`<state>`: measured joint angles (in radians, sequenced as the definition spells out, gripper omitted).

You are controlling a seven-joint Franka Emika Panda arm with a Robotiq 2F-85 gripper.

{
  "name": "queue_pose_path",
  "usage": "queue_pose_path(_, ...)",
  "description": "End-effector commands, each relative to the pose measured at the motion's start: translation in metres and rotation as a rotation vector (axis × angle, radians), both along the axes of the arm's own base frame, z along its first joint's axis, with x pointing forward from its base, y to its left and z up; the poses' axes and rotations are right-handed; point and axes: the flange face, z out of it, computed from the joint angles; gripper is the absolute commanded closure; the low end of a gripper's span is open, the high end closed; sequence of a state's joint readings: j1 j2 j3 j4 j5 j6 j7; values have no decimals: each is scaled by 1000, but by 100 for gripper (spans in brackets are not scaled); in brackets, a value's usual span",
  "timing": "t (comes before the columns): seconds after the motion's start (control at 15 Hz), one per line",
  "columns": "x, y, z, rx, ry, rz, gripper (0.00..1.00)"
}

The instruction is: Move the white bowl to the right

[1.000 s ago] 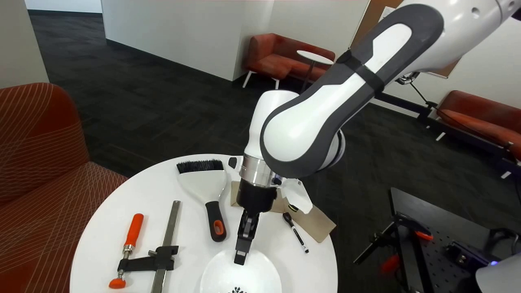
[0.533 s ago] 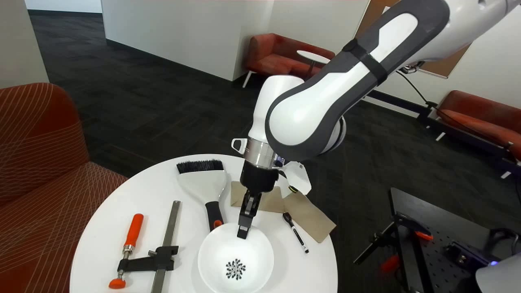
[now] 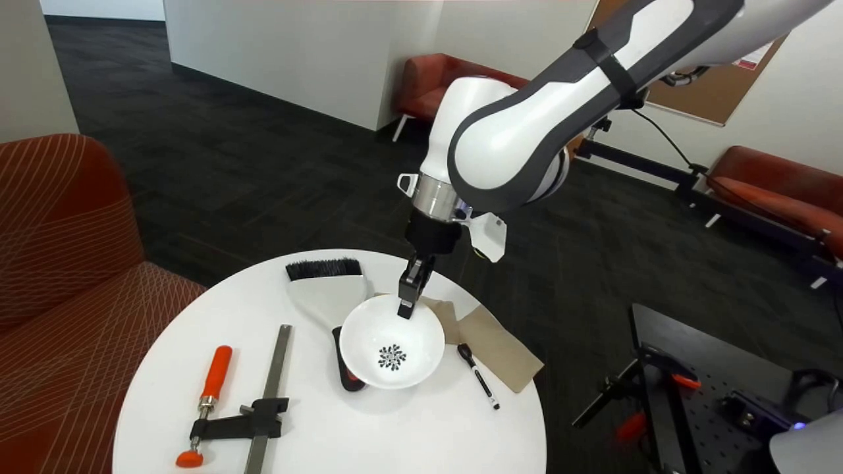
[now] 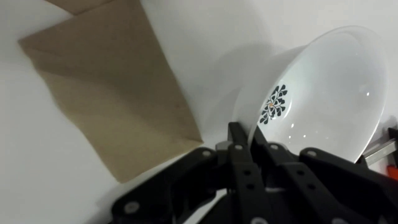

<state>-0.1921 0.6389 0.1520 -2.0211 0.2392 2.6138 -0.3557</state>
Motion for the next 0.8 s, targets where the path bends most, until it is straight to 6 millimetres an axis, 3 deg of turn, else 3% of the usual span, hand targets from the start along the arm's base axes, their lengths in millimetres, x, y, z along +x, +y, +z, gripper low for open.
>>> queue_pose_path(0.0,1,-20,9,-41,-16,-90,98)
queue_pose_path(0.2,-1,-32,5,-39,-11,-120,98)
queue_pose_path(0.73,-4,-32,-13,-31,-30,-138,98)
